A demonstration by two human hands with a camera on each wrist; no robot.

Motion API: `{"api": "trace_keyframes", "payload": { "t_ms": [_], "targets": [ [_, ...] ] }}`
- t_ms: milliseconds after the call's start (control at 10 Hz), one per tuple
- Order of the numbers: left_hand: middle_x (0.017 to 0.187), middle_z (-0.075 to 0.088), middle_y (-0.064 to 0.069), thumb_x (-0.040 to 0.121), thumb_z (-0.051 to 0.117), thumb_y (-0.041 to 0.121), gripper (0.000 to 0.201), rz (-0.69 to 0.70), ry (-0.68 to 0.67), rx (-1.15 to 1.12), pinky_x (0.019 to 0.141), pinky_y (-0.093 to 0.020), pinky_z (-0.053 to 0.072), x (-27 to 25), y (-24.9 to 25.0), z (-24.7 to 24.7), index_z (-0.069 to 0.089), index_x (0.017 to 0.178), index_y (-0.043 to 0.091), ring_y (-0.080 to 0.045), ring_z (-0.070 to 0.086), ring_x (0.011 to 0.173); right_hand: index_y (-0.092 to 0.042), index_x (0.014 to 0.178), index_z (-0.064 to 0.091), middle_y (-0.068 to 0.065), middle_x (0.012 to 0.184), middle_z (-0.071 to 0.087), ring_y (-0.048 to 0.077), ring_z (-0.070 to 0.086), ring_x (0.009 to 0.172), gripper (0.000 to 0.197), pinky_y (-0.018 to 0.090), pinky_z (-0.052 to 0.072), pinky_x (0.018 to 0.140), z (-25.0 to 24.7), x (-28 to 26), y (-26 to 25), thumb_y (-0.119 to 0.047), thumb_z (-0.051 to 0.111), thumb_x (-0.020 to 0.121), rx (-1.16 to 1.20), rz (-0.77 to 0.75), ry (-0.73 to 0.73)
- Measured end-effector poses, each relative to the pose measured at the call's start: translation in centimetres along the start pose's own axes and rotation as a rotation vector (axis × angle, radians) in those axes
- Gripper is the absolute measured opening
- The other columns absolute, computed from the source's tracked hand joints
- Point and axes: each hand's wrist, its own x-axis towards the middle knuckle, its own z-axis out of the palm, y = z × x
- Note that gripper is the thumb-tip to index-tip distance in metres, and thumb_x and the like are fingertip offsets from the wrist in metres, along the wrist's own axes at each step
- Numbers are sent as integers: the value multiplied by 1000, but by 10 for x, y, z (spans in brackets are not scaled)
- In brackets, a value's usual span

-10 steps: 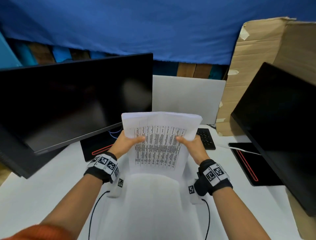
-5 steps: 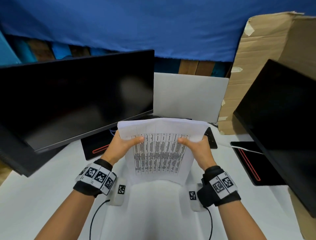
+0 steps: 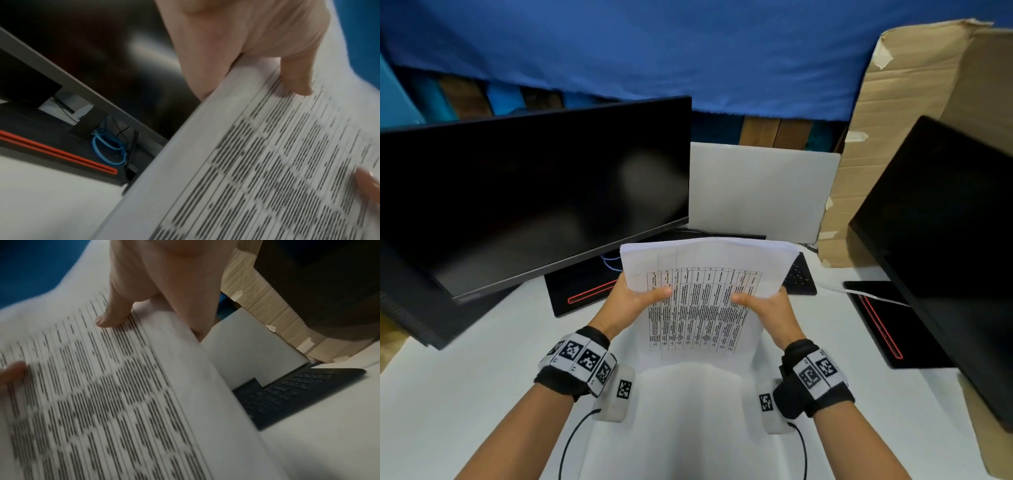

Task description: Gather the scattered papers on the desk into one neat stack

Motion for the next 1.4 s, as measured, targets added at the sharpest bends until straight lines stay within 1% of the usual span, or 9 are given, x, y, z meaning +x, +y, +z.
{"api": "trace_keyframes", "payload": {
  "t_ms": [100,300,400,700,800,900,1000,1100,1400],
  "targets": [
    [100,65,18,36,76,65,73,-118,-22,54,87,-20,46,-7,-26,3,51,102,43,13,61,92,-33,92,59,-13,98,65,6,61,100,63,33,43,99,3,-9,26,-49,86,38,-49,138,-74],
    [105,63,20,53,70,62,59,-242,-89,113,96,-26,43,-8,-44,11,50,106,44,5,59,101,-6,104,53,-3,95,54,16,51,98,35,17,39,84,-2,-16,40,-13,72,76,-56,233,93],
    [94,68,14,77,67,26,24,-250,-63,100,90,-24,50,-2,-43,23,58,98,34,2,65,92,-21,83,62,-5,84,66,20,65,90,20,16,51,73,-11,-15,52,-6,72,74,-60,199,127],
    [106,63,-16,80,59,-8,41,-542,-6,-3,74,-21,52,-14,-124,85,49,119,-4,-28,60,96,-3,102,59,12,111,65,28,60,103,32,38,46,96,-67,-48,138,-15,72,76,-252,469,346],
    [115,60,-25,78,57,-12,48,-641,-22,33,59,-16,53,-20,-141,103,43,122,-4,-25,59,82,2,124,49,19,129,56,33,53,117,60,41,42,102,-80,-54,150,-22,74,75,-406,583,374],
    [105,61,-16,79,58,-7,58,-634,-26,181,57,-17,51,-22,-137,115,36,132,5,-23,56,85,4,127,43,22,128,55,35,53,116,60,37,42,98,-88,-50,145,-14,72,77,-492,594,392],
    [115,55,-11,81,55,-6,62,-601,-79,338,80,-23,44,-17,-129,123,30,137,4,-18,51,98,3,130,40,25,127,56,35,55,115,62,36,43,97,-91,-42,138,-10,70,78,-538,572,372],
    [132,49,-20,81,58,0,67,-602,-155,523,97,-32,42,-8,-132,126,25,139,0,-31,48,121,4,133,37,26,127,54,37,52,117,64,37,42,98,-91,-36,140,-10,68,79,-624,553,342],
    [136,28,-24,82,62,20,64,-642,-234,757,104,-40,35,1,-119,128,28,131,-3,-38,36,123,-3,134,33,19,142,28,37,29,127,60,49,32,102,-84,-33,134,-40,47,89,-1081,636,179]
  ]
}}
